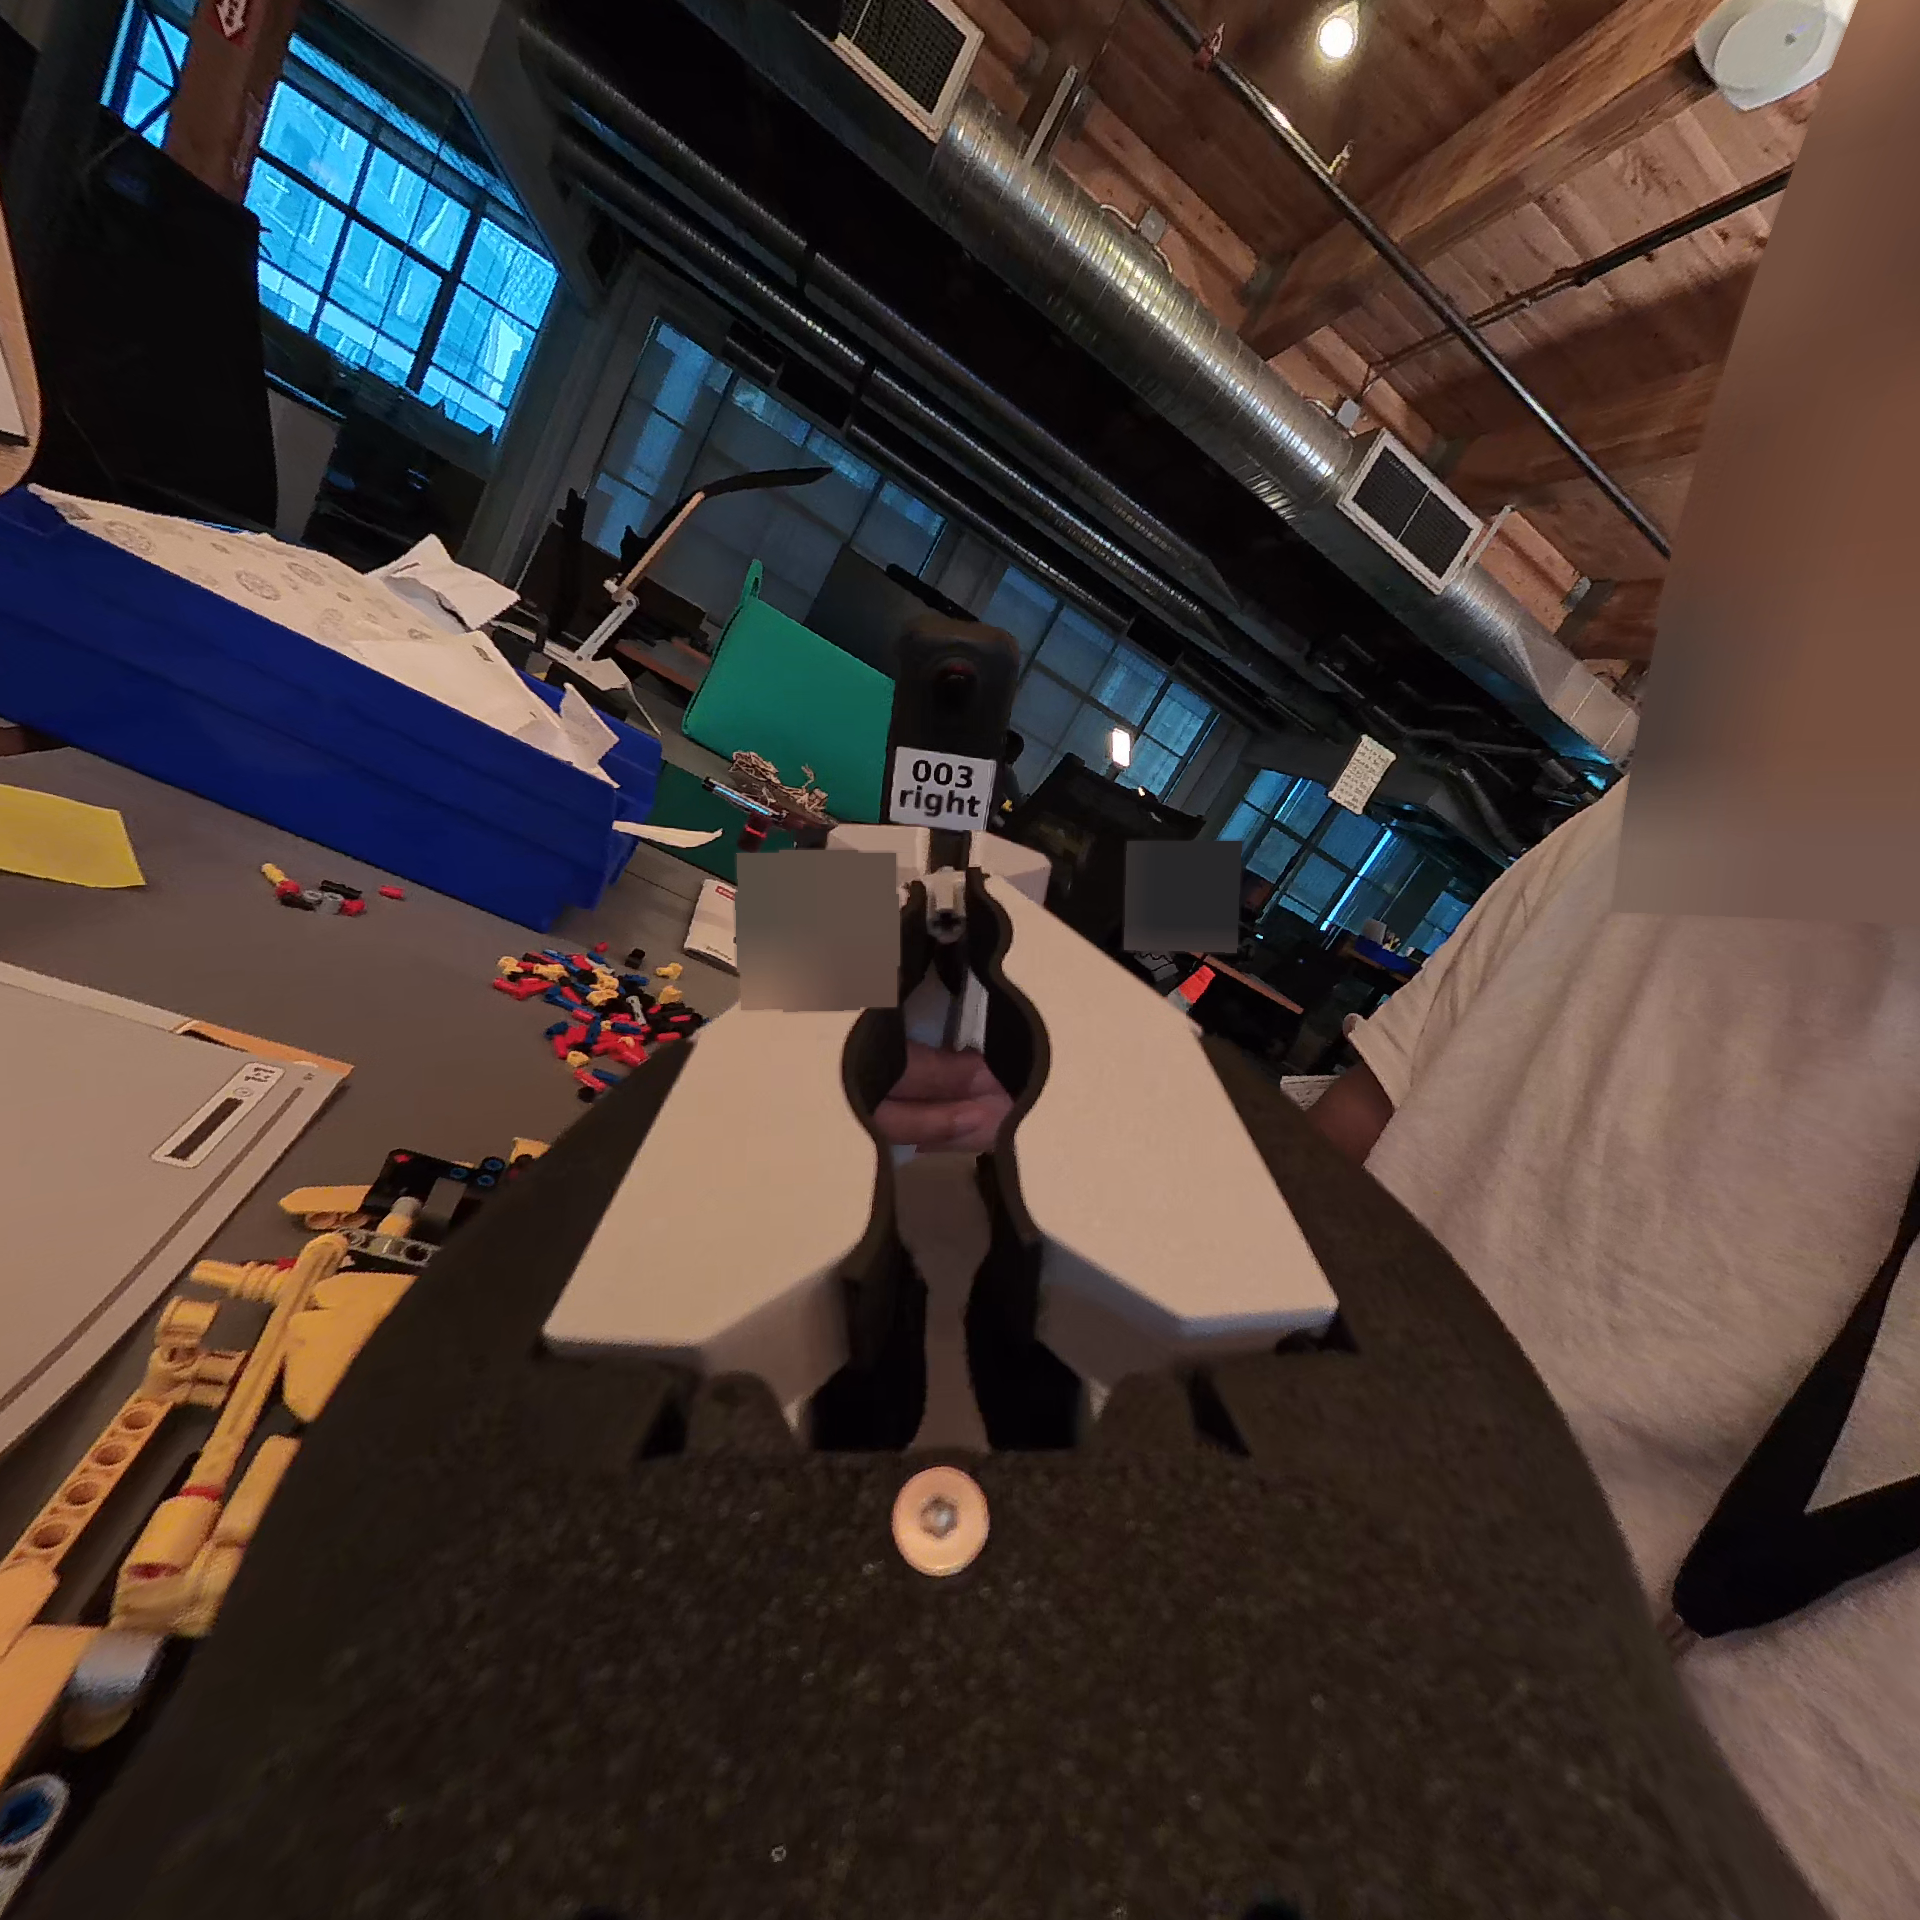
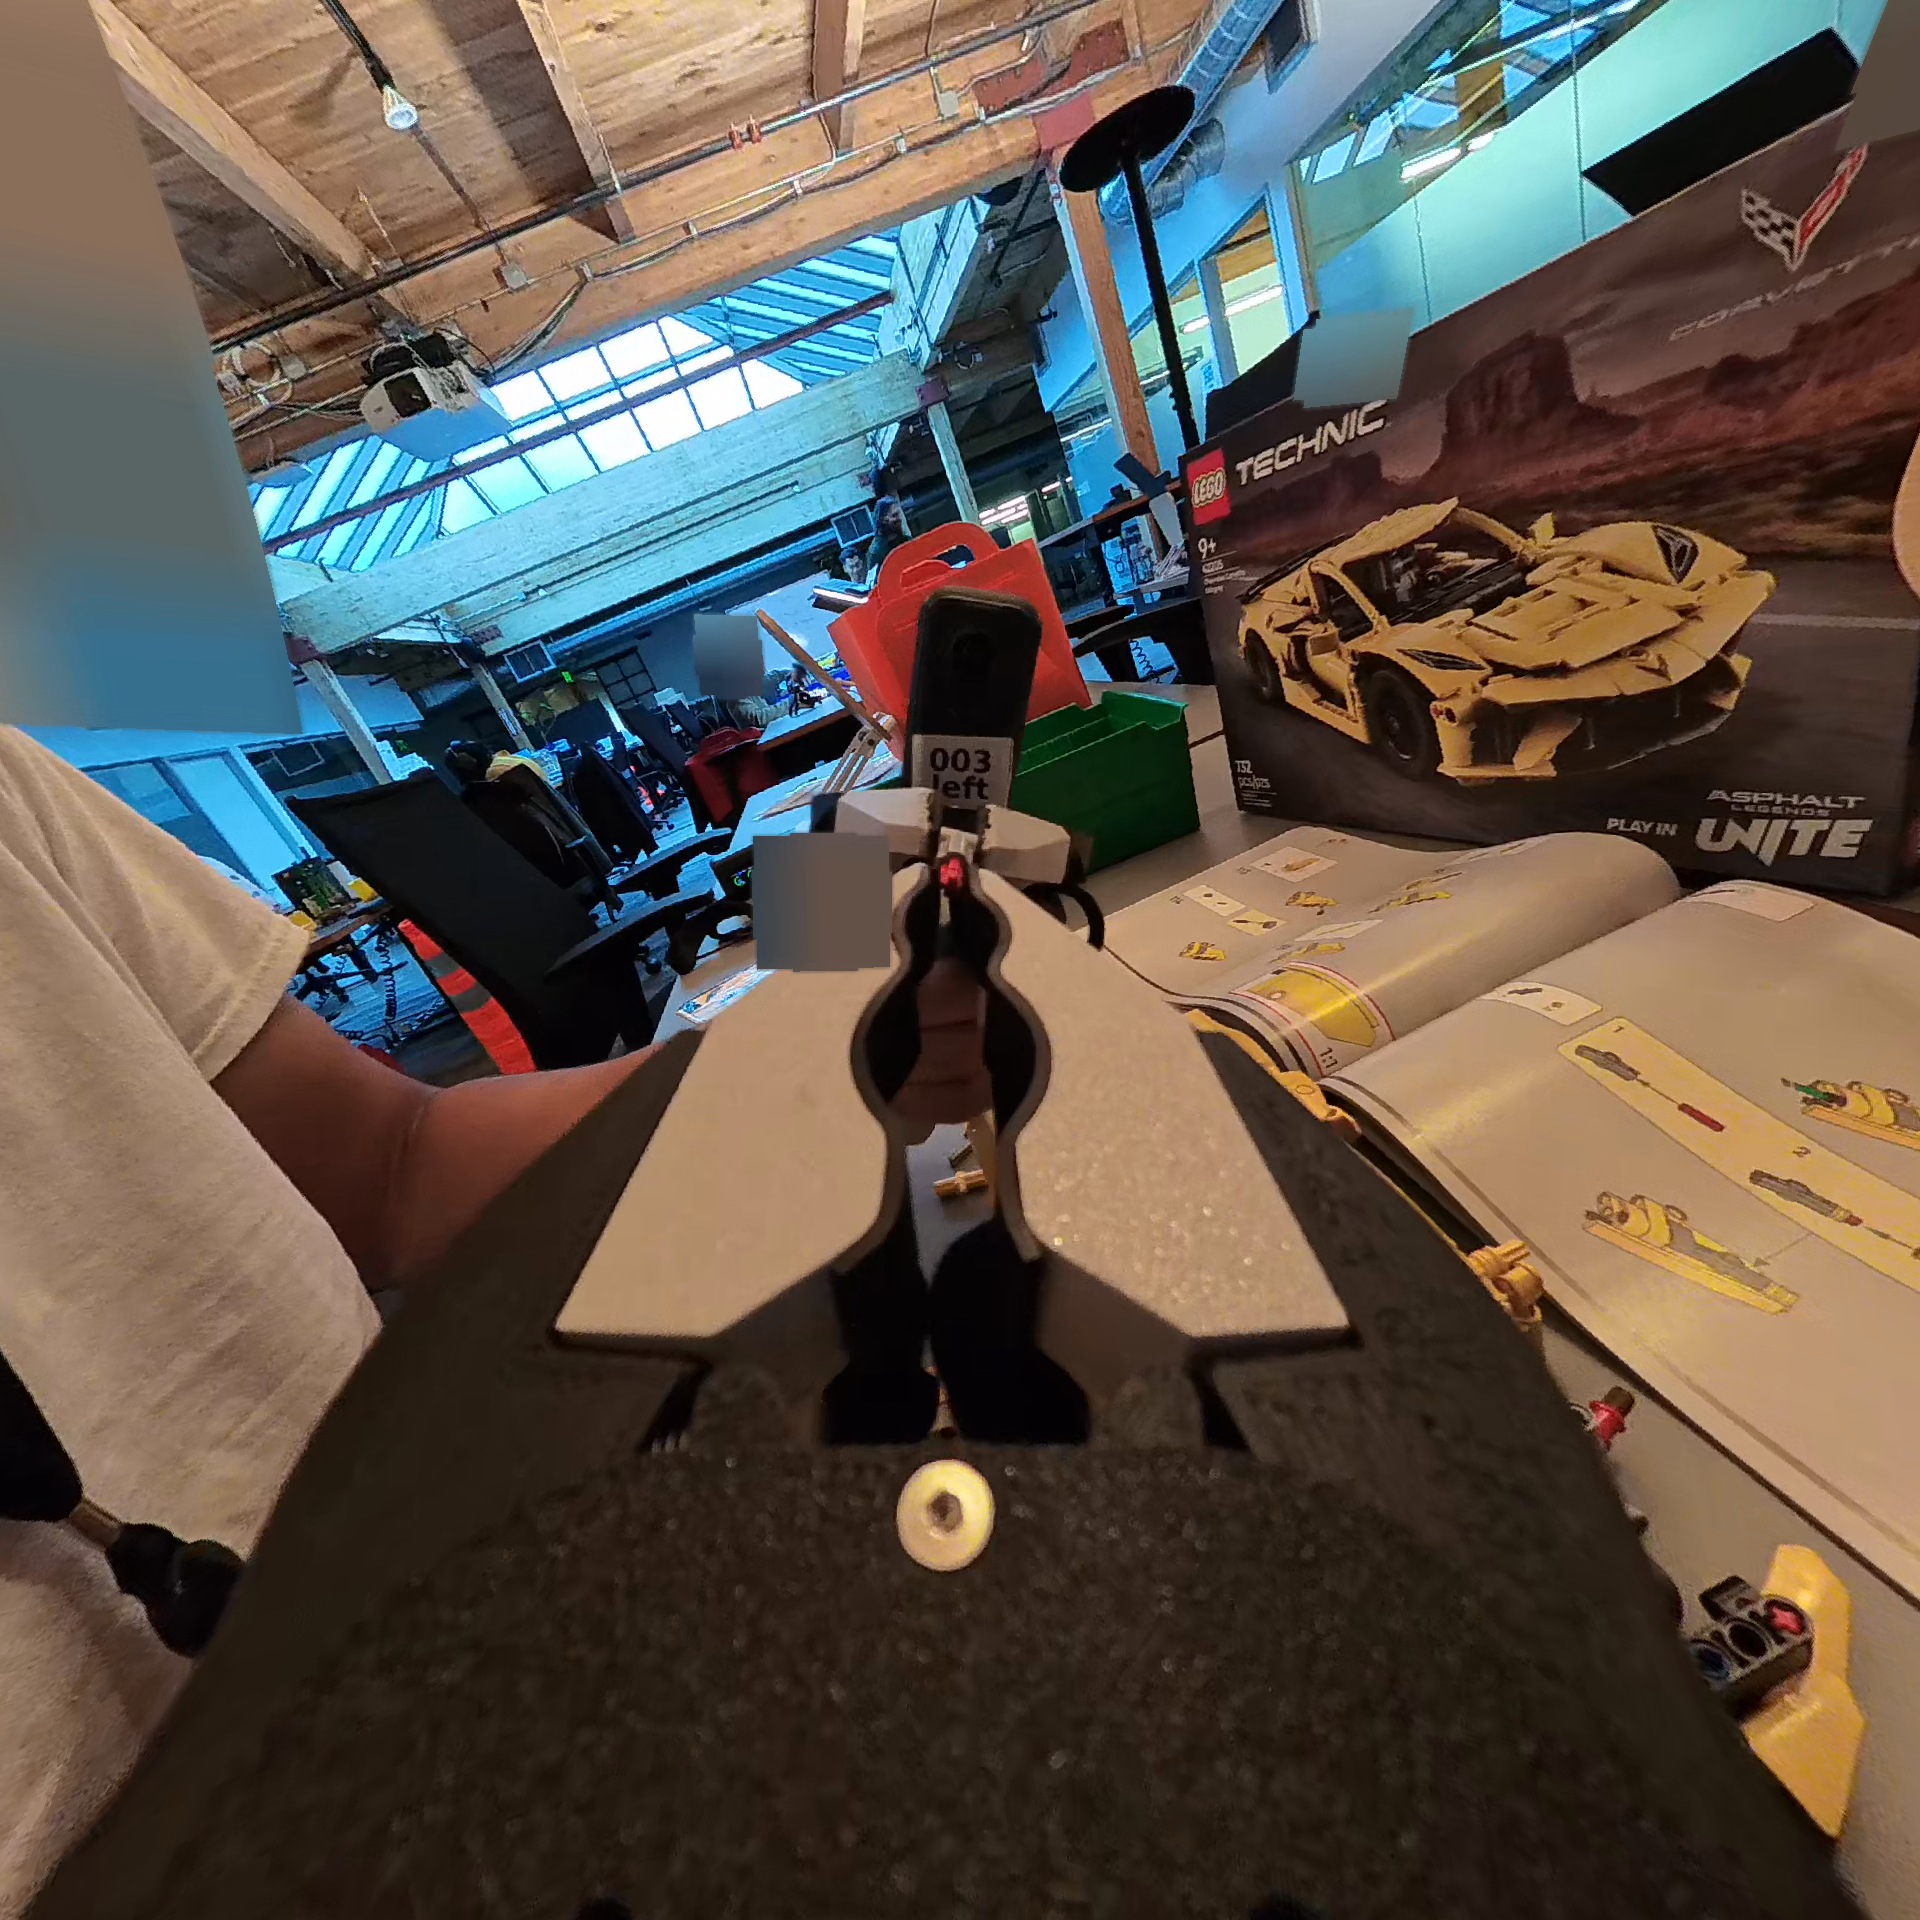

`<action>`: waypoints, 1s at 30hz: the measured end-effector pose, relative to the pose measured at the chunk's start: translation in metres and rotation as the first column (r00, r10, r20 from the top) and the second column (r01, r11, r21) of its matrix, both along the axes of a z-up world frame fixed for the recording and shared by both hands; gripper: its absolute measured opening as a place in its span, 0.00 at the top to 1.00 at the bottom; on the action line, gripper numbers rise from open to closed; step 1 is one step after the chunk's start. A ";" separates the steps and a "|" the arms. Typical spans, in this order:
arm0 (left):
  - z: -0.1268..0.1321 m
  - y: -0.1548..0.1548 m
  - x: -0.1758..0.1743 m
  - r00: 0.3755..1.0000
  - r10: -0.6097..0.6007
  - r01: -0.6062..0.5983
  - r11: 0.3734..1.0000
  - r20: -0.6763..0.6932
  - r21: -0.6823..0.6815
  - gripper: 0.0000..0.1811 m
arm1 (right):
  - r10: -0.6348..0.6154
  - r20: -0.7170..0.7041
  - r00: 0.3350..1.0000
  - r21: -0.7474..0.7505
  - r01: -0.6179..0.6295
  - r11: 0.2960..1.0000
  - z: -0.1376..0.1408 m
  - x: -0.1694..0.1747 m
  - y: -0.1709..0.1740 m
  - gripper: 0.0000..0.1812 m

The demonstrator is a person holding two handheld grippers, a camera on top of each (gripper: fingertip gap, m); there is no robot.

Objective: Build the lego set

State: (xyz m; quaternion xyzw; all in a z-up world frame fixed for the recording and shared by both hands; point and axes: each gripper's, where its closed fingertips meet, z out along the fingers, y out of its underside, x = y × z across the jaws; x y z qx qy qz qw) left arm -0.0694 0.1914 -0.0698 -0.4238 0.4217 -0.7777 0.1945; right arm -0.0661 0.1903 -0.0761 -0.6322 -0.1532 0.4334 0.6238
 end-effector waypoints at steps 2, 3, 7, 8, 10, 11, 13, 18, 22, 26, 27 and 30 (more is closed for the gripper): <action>0.002 -0.002 0.000 1.000 -0.010 0.011 1.000 0.016 -0.021 0.96 | -0.006 0.004 1.000 0.014 0.006 1.000 0.002 0.000 -0.001 0.99; 0.002 -0.002 0.000 1.000 -0.015 0.016 1.000 0.021 -0.026 0.96 | -0.004 0.011 1.000 0.021 0.004 1.000 0.003 -0.001 -0.002 0.99; -0.002 -0.004 0.001 1.000 -0.003 0.003 1.000 -0.002 0.010 0.96 | -0.012 0.069 0.998 0.012 0.011 1.000 -0.002 0.001 -0.003 0.99; 0.000 -0.005 0.001 1.000 -0.009 0.009 1.000 0.006 0.004 0.96 | -0.012 0.060 0.998 0.019 0.011 1.000 0.000 0.001 -0.004 0.99; -0.001 -0.006 0.000 1.000 -0.008 0.008 1.000 0.005 0.017 0.96 | -0.016 0.055 0.998 0.027 0.015 1.000 0.002 0.000 -0.004 0.99; -0.002 -0.007 0.000 1.000 -0.006 0.006 0.999 -0.006 0.041 0.96 | -0.019 0.073 0.997 0.023 0.018 1.000 -0.001 0.000 -0.004 0.99; -0.005 -0.008 -0.001 1.000 -0.004 0.005 0.997 -0.023 0.072 0.96 | -0.013 0.093 0.996 0.015 0.012 1.000 -0.003 -0.003 -0.004 0.99; -0.006 -0.007 -0.002 0.999 0.003 0.001 0.995 -0.041 0.103 0.96 | 0.000 0.087 0.996 0.012 -0.001 1.000 -0.004 -0.005 -0.003 0.99; -0.008 -0.007 -0.002 0.998 -0.003 0.009 0.995 -0.060 0.104 0.96 | 0.042 0.032 0.999 -0.015 -0.041 0.999 -0.006 -0.004 -0.004 0.99; -0.010 -0.003 -0.004 0.998 -0.003 0.010 0.994 -0.069 0.109 0.96 | 0.066 -0.017 0.998 -0.045 -0.067 0.997 -0.006 0.000 -0.003 0.98; -0.010 0.001 -0.005 0.998 0.003 0.004 0.995 -0.070 0.098 0.96 | 0.041 -0.016 0.999 -0.033 -0.042 0.999 -0.005 0.005 -0.003 0.98; -0.007 0.015 -0.011 0.998 0.030 -0.026 0.997 -0.061 0.072 0.96 | -0.018 0.011 1.000 -0.018 0.018 1.000 -0.005 0.020 -0.003 0.98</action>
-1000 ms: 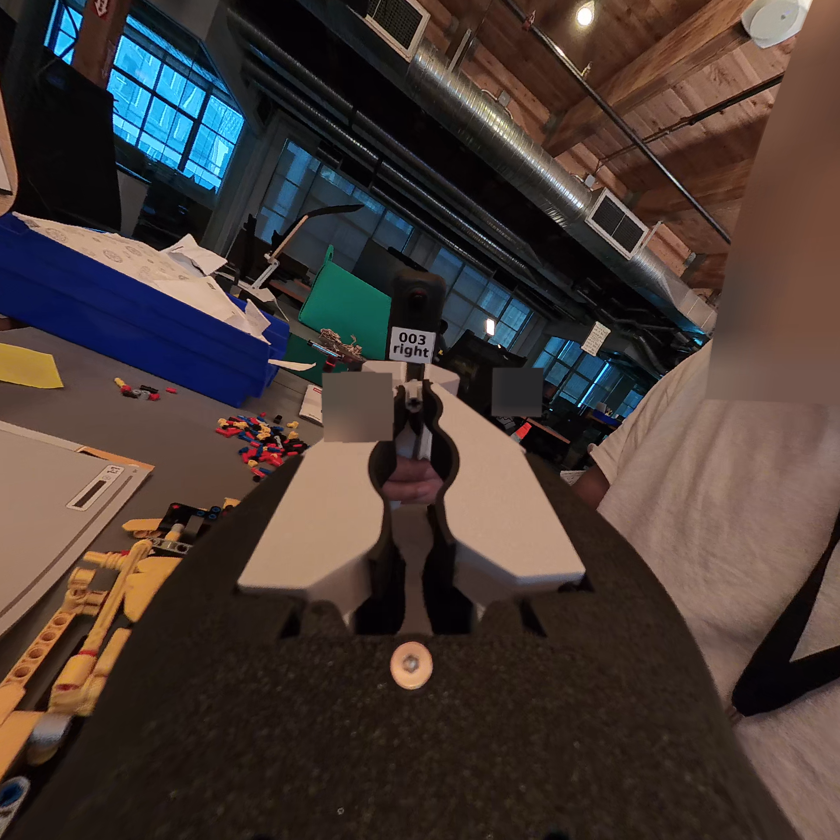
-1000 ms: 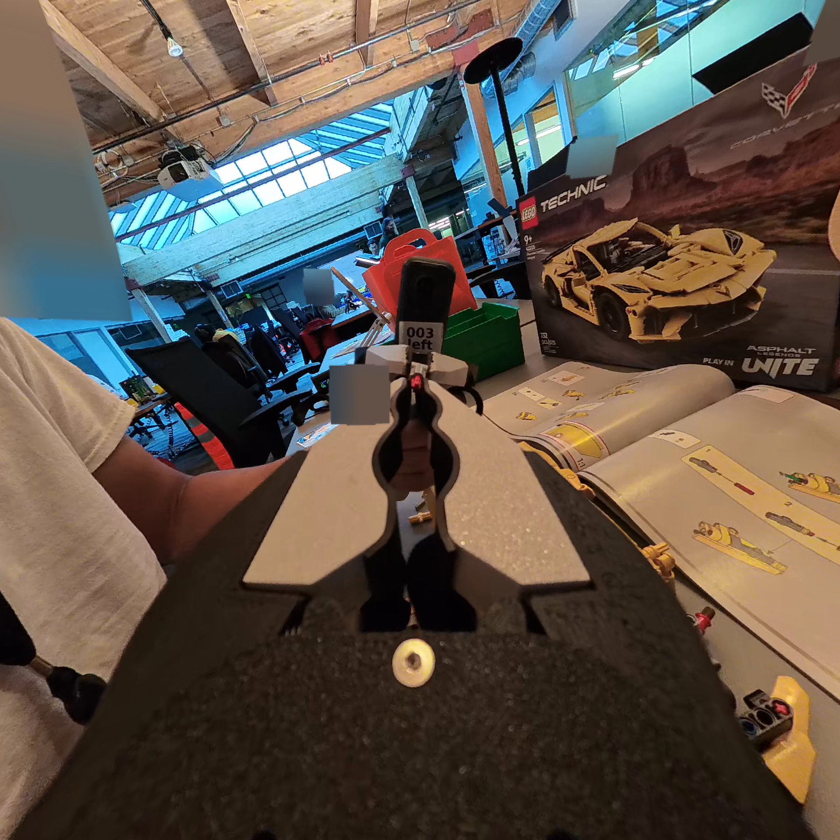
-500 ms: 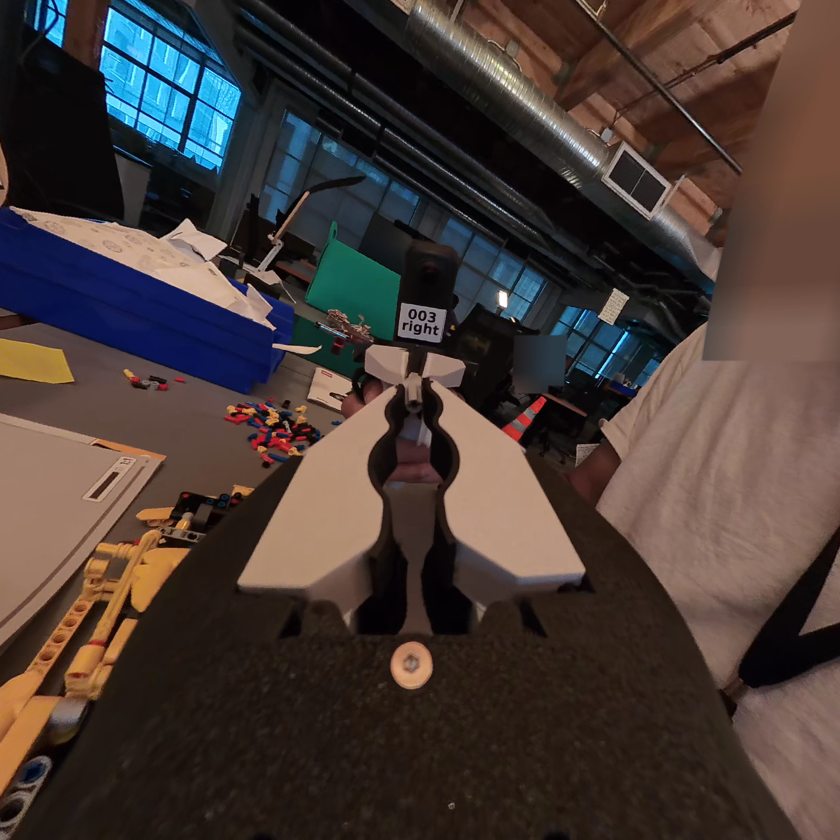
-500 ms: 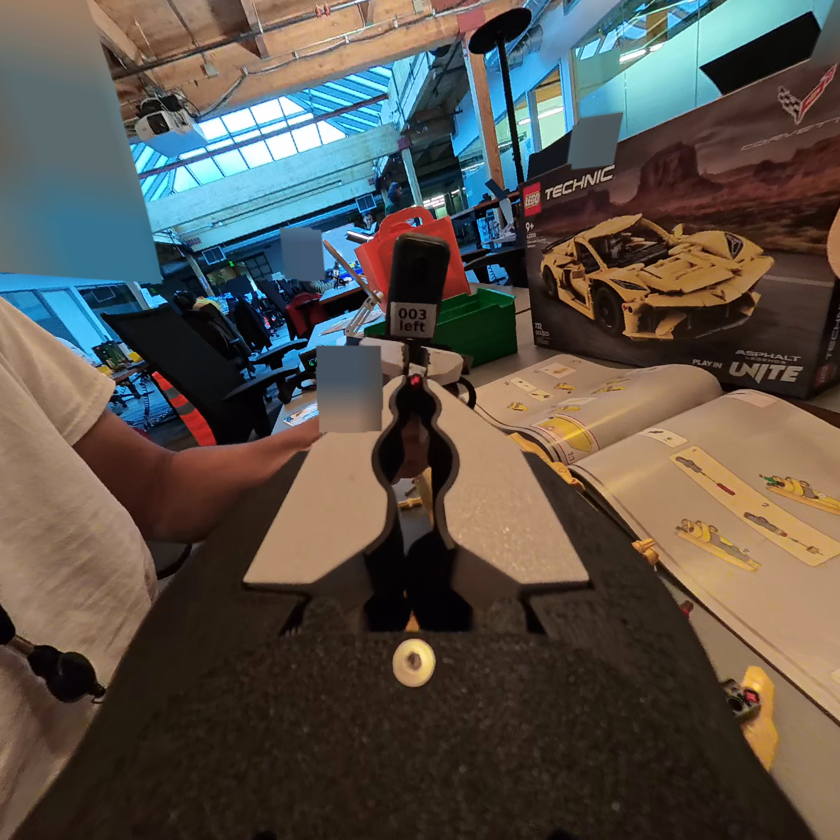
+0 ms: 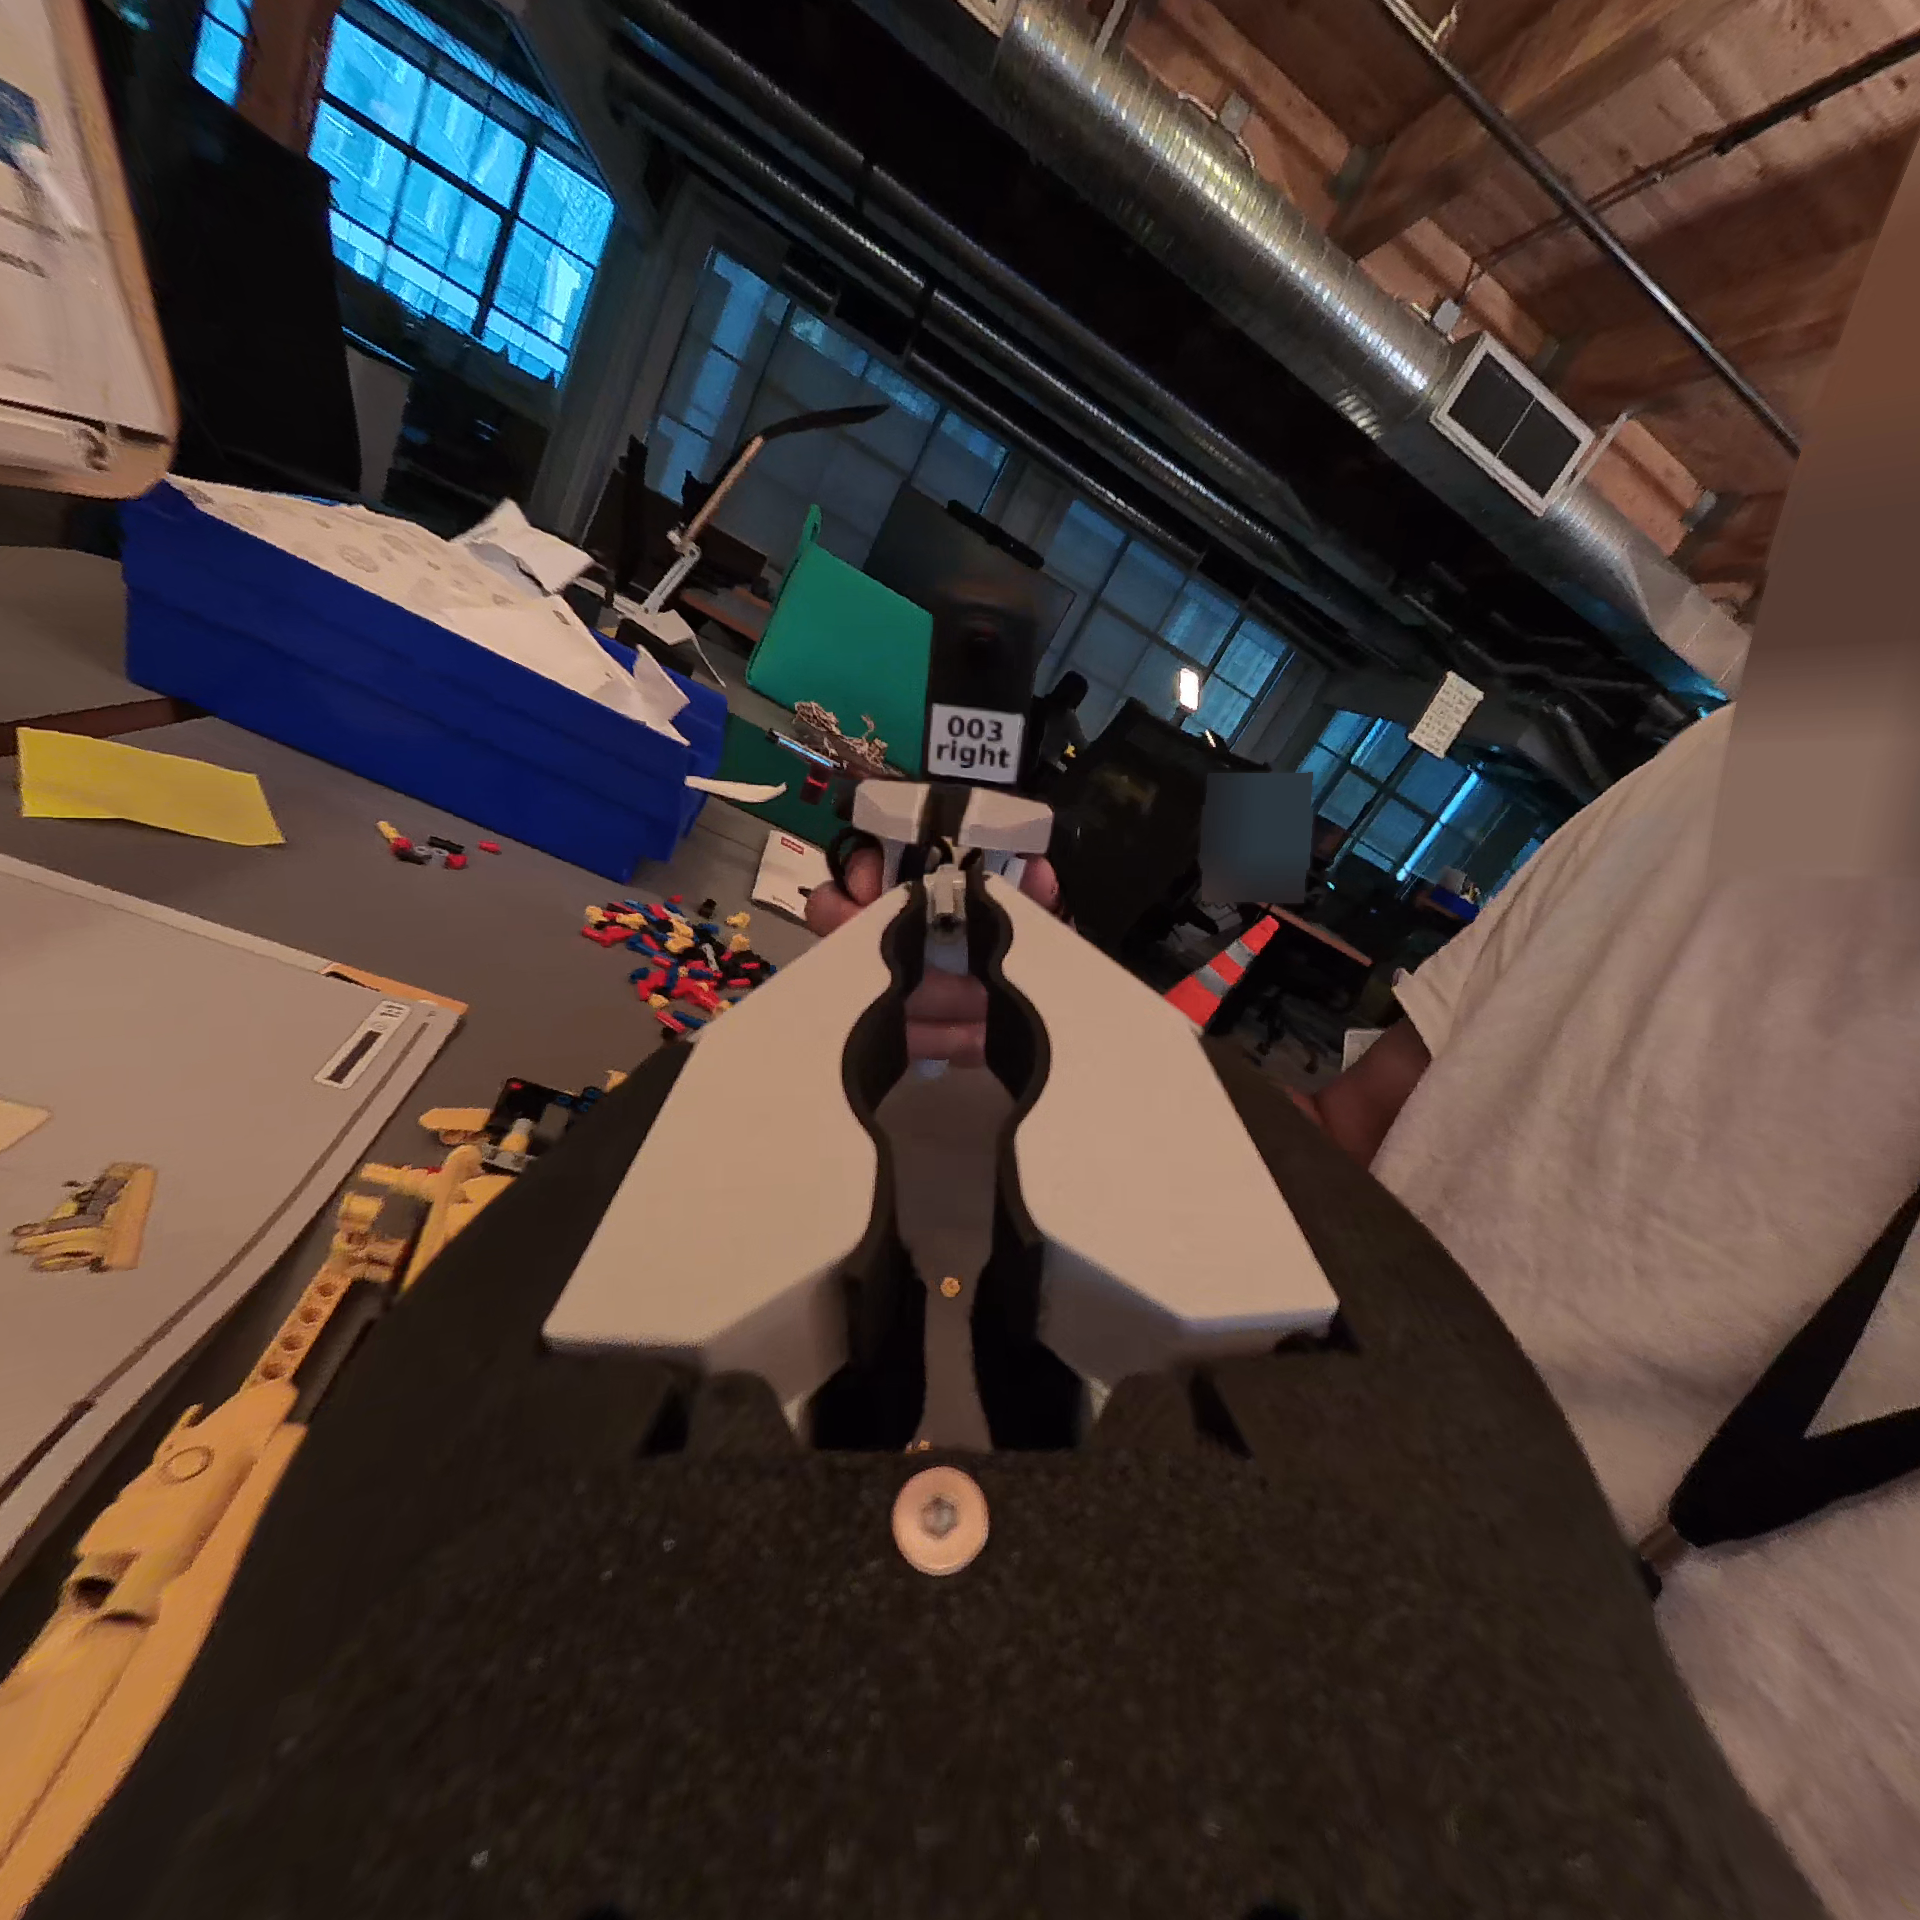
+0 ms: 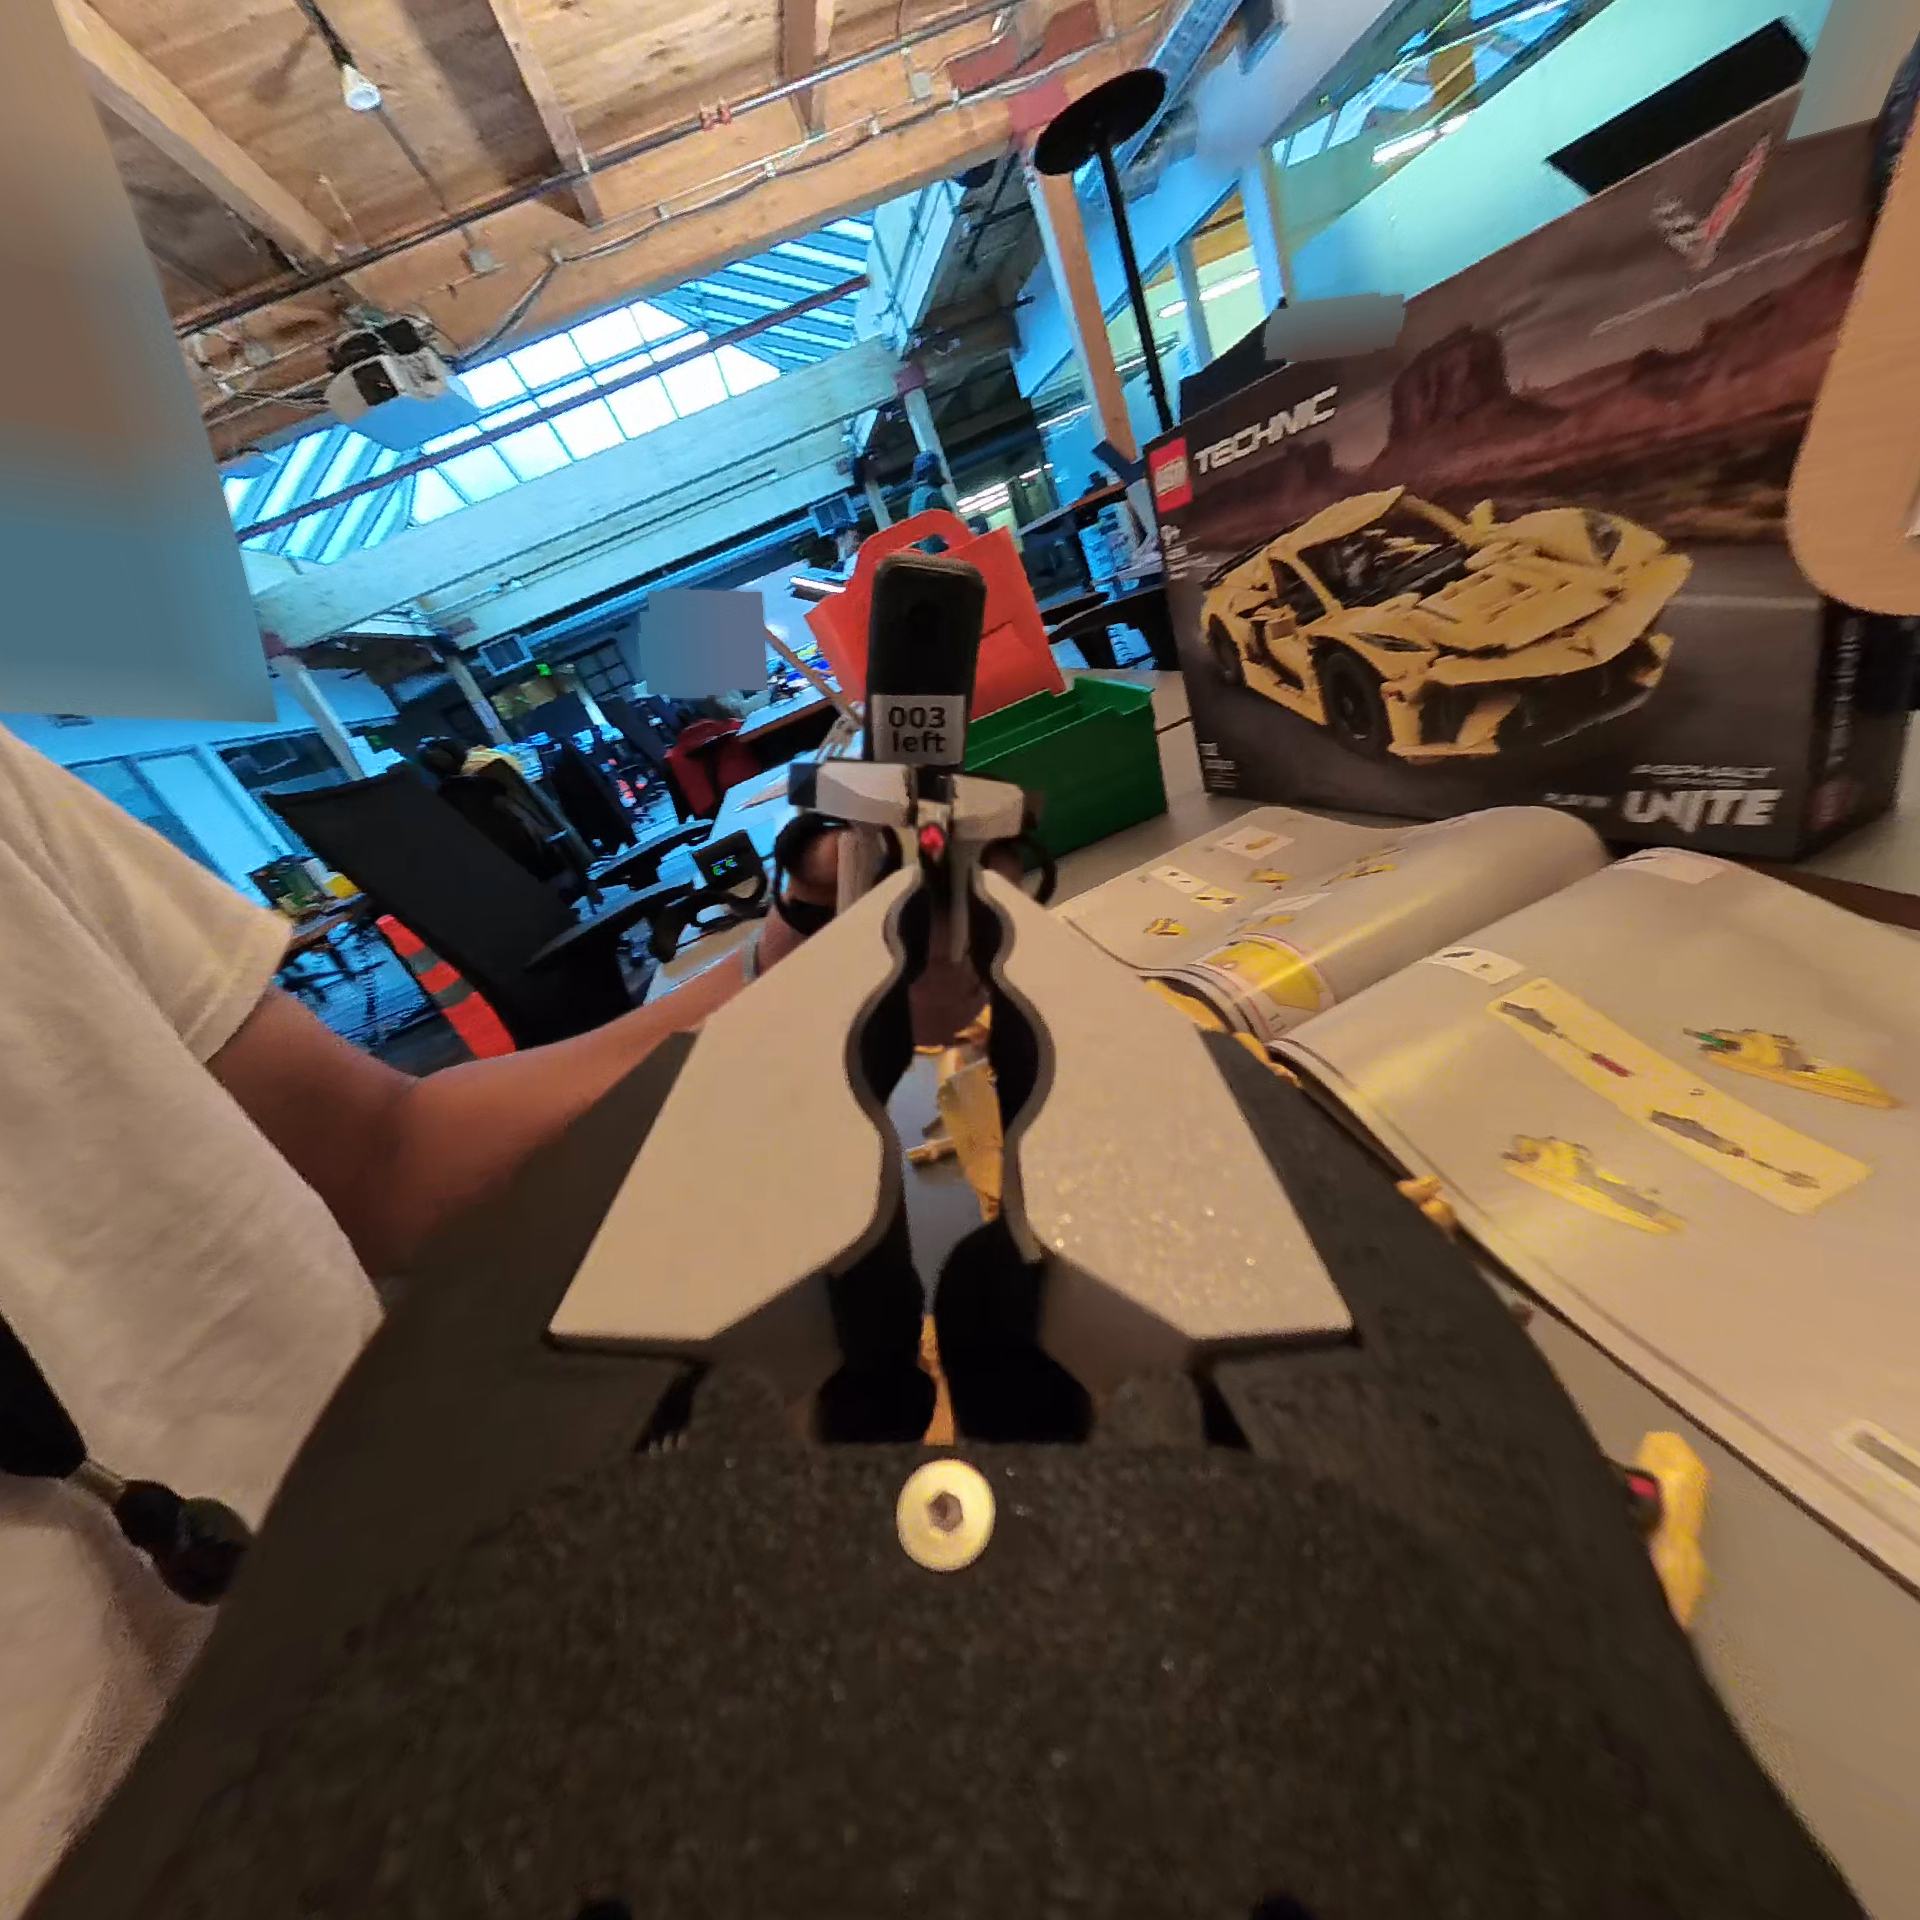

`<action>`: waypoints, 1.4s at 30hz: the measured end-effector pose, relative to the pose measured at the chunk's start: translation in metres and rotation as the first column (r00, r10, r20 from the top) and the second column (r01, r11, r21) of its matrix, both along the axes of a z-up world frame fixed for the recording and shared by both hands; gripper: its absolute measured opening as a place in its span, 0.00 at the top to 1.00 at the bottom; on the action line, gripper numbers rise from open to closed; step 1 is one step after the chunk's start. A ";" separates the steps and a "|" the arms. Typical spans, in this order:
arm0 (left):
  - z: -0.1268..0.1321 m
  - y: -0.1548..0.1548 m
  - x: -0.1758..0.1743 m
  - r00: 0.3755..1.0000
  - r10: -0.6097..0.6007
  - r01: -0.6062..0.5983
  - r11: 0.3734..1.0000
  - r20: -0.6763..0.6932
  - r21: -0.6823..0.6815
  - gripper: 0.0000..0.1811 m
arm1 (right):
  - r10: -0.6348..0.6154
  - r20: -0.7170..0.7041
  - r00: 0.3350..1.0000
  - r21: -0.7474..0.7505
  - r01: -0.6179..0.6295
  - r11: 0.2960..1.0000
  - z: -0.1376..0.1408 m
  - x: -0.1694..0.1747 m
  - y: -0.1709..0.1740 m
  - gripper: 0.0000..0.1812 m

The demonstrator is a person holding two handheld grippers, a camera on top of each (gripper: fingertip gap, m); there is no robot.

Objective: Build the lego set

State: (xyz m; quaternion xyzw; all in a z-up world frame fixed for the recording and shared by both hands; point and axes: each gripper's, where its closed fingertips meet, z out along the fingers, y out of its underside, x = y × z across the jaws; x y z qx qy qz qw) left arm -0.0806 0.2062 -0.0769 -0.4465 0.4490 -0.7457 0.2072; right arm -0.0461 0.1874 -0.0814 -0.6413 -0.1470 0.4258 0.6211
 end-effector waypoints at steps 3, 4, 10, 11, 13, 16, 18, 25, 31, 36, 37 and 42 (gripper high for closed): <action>0.003 0.011 -0.005 1.000 0.028 -0.027 0.999 0.009 -0.022 0.96 | -0.053 -0.019 0.998 0.008 0.053 0.999 0.002 0.011 0.003 0.97; 0.002 0.014 -0.006 0.999 0.041 -0.040 0.999 0.003 -0.022 0.96 | -0.063 -0.035 0.997 0.010 0.064 0.998 0.003 0.013 0.004 0.97; -0.007 0.035 -0.005 0.990 0.125 -0.127 0.991 -0.062 -0.040 0.96 | -0.199 0.064 0.978 -0.030 0.201 0.979 -0.015 0.024 0.021 0.94; -0.010 0.037 -0.004 0.988 0.136 -0.139 0.990 -0.079 -0.032 0.96 | -0.238 0.103 0.966 -0.034 0.242 0.970 -0.020 0.028 0.024 0.93; -0.018 0.041 -0.001 0.978 0.167 -0.169 0.986 -0.123 -0.008 0.96 | -0.366 0.258 0.894 -0.059 0.393 0.918 -0.038 0.047 0.033 0.92; -0.029 0.047 0.002 0.962 0.207 -0.208 0.978 -0.179 0.012 0.96 | -0.463 0.608 0.645 -0.057 0.618 0.784 -0.080 0.082 0.037 0.94; -0.033 0.049 0.004 0.958 0.214 -0.215 0.977 -0.194 0.015 0.96 | -0.422 0.653 0.629 -0.102 0.625 0.774 -0.095 0.080 0.037 0.91; -0.033 0.050 0.003 0.951 0.236 -0.232 0.972 -0.202 0.043 0.96 | -0.272 0.643 0.716 -0.161 0.474 0.866 -0.097 0.063 0.021 0.89; -0.032 0.048 0.002 0.956 0.215 -0.212 0.976 -0.199 0.038 0.96 | 0.263 0.723 0.639 -0.418 0.100 0.903 -0.156 0.025 -0.089 0.90; -0.036 0.044 0.005 0.956 0.202 -0.197 0.979 -0.215 0.045 0.96 | 0.298 0.797 0.525 -0.420 0.128 0.898 -0.167 0.015 -0.099 0.93; -0.037 0.043 0.006 0.955 0.200 -0.195 0.980 -0.217 0.046 0.96 | 0.304 0.801 0.515 -0.422 0.127 0.898 -0.169 0.013 -0.098 0.93; -0.037 0.042 0.006 0.958 0.191 -0.188 0.982 -0.215 0.032 0.96 | 0.329 0.800 0.502 -0.441 0.120 0.889 -0.178 0.012 -0.100 0.94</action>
